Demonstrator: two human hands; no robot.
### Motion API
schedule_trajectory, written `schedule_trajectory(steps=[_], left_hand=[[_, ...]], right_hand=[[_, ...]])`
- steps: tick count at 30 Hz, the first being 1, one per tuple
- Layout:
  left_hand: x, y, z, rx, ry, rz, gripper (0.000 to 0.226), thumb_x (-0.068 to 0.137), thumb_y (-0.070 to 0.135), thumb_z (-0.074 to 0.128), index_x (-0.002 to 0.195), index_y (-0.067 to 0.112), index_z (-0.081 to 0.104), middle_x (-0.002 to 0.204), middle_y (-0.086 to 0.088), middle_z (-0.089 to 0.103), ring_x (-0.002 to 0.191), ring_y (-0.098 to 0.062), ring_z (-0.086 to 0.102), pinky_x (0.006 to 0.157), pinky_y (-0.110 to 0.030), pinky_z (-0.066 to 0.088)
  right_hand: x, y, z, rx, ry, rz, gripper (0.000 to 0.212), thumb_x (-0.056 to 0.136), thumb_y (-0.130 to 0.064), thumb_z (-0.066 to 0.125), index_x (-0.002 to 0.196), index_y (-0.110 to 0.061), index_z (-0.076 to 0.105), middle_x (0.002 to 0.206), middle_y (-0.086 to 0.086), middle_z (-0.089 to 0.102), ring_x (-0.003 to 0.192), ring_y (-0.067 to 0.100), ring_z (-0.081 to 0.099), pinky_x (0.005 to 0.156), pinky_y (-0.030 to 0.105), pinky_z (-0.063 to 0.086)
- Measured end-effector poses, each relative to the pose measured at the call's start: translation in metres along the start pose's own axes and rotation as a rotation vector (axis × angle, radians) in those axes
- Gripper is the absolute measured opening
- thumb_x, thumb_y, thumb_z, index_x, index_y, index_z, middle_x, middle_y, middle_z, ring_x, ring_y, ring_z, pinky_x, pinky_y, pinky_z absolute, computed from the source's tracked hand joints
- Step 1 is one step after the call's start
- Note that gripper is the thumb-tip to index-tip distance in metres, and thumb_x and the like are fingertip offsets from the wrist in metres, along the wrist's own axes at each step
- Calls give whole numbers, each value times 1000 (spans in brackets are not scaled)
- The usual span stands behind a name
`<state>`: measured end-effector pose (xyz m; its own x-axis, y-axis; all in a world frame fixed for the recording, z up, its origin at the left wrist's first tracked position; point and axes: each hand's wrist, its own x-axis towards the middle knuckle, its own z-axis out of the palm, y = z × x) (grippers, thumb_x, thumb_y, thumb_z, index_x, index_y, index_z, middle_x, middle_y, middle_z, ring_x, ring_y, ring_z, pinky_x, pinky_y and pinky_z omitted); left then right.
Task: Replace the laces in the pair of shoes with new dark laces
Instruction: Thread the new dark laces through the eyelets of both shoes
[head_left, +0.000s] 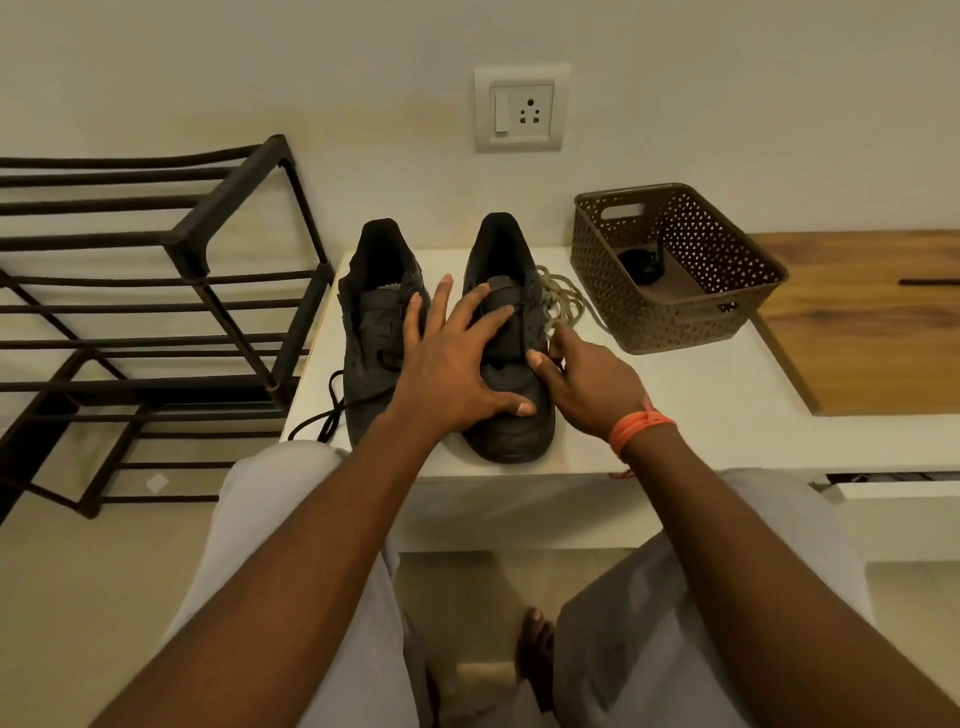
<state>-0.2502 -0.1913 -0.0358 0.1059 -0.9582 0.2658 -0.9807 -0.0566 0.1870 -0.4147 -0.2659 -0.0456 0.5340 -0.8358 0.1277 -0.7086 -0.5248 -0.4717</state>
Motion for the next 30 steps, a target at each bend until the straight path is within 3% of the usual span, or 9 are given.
schedule_trajectory(steps=[4,8,10,12,15,20,24,27,30], left_hand=[[0,-4,3,-27,-36,-69,116,58,84,61,152,30,21,161,11,6,149,-22,-2,117,-51,-12],[0,-5,4,-81,-51,-80,121,57,83,63,153,27,15,161,12,5,148,-16,8,120,-47,-6],[1,-4,3,-157,-57,-64,122,58,78,69,154,26,13,161,13,5,147,-13,14,121,-46,2],[2,-4,3,-231,-74,-54,124,58,72,74,154,26,11,161,13,4,146,-13,18,120,-46,12],[-1,-3,4,-346,-96,-73,125,58,62,81,154,27,8,161,16,0,147,-14,16,118,-45,23],[-3,-3,9,-474,-73,-83,123,59,55,84,154,27,11,160,21,-1,147,-13,13,117,-47,26],[-3,-3,11,-427,-69,-92,123,60,56,84,154,29,10,159,21,0,144,-19,18,115,-44,25],[-5,-2,9,-446,-39,-98,120,60,54,85,153,28,14,159,18,1,142,-21,20,114,-41,26],[-7,-6,5,-454,48,-170,97,70,50,80,148,30,26,148,4,17,119,-16,42,100,-31,40]], right_hand=[[1,6,-4,-24,-78,-34,26,100,-37,43,104,-17,59,97,9,67,88,29,62,75,37,49],[6,76,-33,-202,-340,433,31,95,-33,54,101,-4,63,109,16,62,99,32,56,82,33,40],[2,94,-36,-288,-388,568,37,89,-36,59,107,-3,61,116,16,62,100,32,57,82,34,41],[0,82,-28,-299,-214,513,37,89,-39,60,110,-9,62,113,14,64,101,32,59,80,35,43],[2,37,-13,-134,8,241,38,96,-47,49,109,-14,60,108,11,58,94,30,60,77,35,44],[0,16,2,35,-51,-47,31,101,-40,39,95,-13,52,89,3,48,79,25,52,68,31,36],[-6,21,0,24,6,-165,18,100,-32,46,88,-18,48,84,0,49,75,21,49,63,28,32],[-5,24,0,-50,70,-156,20,98,-32,51,91,-15,60,84,-2,53,77,21,52,64,28,33],[-6,34,-9,-60,122,-46,23,94,-34,56,93,-16,70,87,2,64,80,23,58,65,28,39]])
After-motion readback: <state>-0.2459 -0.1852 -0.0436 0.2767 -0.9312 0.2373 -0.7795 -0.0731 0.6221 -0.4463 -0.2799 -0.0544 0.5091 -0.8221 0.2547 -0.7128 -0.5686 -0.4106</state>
